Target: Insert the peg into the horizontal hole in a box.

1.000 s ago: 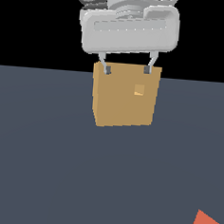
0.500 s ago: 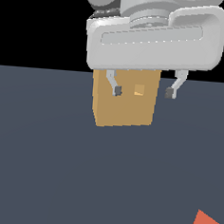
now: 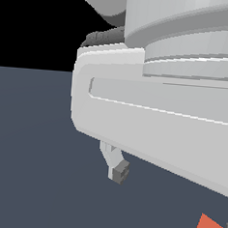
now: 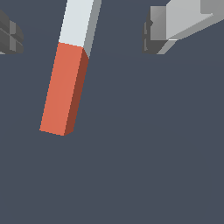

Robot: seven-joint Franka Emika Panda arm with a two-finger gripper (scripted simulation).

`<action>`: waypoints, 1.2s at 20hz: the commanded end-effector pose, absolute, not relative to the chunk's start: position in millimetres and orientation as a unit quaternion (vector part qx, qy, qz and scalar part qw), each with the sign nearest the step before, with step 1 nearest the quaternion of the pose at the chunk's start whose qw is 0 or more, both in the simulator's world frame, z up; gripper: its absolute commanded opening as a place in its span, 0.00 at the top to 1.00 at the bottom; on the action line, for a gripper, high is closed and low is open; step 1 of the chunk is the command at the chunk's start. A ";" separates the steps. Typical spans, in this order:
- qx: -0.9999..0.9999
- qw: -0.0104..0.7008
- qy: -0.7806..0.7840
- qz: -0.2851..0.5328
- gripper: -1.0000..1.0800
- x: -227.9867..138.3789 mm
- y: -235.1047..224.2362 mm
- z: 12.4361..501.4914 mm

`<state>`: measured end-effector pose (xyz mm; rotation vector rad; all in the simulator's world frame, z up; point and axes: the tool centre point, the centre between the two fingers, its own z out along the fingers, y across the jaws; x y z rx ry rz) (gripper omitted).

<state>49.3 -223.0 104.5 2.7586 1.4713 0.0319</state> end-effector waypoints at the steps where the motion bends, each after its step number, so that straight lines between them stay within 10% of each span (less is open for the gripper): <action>1: 0.900 0.005 0.437 0.007 0.04 42.4 -252.5 91.3; 24: 0.929 0.000 0.370 0.000 0.04 18.5 -306.2 21.7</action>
